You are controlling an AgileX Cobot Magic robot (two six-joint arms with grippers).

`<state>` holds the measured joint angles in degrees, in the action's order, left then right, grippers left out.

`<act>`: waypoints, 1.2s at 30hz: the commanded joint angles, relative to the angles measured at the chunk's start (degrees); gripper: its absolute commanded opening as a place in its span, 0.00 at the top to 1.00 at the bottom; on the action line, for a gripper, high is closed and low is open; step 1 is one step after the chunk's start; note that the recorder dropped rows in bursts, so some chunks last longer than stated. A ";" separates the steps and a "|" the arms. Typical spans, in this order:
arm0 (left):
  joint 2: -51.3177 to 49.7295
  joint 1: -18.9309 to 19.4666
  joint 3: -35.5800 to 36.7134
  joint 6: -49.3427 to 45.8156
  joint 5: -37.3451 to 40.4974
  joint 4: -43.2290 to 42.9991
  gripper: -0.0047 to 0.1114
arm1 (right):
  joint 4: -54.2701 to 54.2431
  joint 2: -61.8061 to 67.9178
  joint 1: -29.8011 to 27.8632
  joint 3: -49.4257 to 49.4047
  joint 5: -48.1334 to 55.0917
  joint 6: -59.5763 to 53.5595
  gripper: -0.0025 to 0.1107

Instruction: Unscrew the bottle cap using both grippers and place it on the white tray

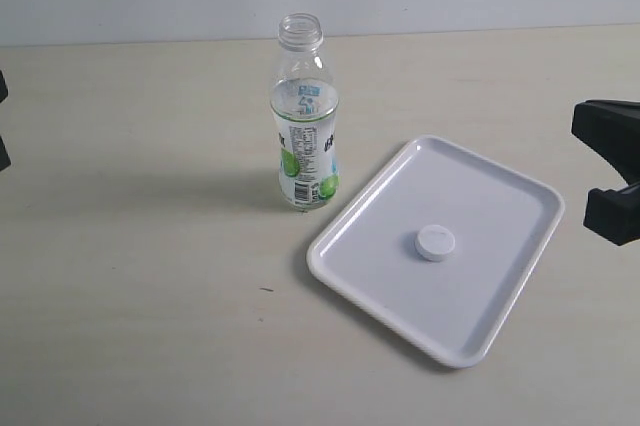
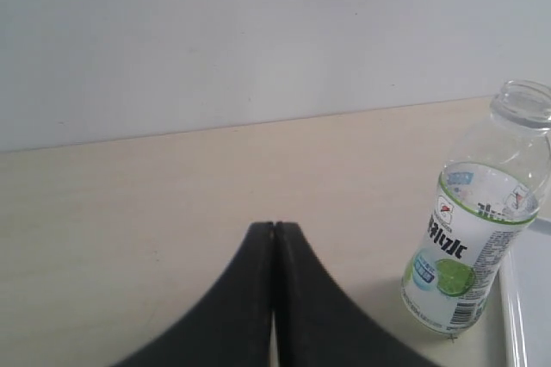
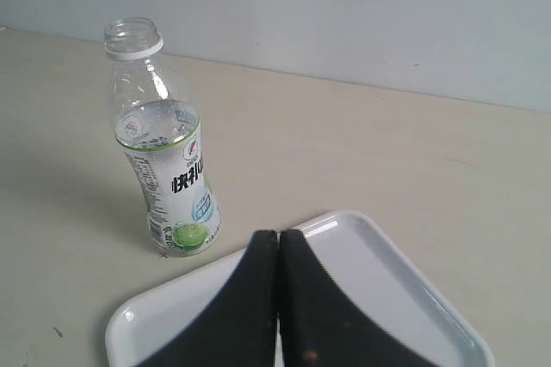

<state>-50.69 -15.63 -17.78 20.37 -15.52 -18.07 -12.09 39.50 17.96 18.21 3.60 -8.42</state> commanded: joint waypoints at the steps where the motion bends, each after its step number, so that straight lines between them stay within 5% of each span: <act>1: 0.33 -0.41 0.26 0.00 0.08 0.72 0.96 | 0.17 -0.12 0.06 -0.41 -0.25 0.02 0.98; 16: 2.32 -0.41 0.26 -3.63 2.48 0.58 0.96 | 0.04 -0.12 0.06 -0.41 -0.25 0.02 0.98; 29: 25.92 -0.29 0.26 -3.26 31.50 0.65 0.96 | 0.17 -0.12 0.06 -0.41 -0.25 0.02 0.98; 36: 44.42 4.05 0.26 -3.26 41.10 0.54 0.96 | 0.17 -0.12 0.06 -0.41 -0.25 0.02 0.98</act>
<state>-11.71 -13.08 -17.78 17.17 22.85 -17.36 -12.09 39.50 17.96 18.21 3.60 -8.42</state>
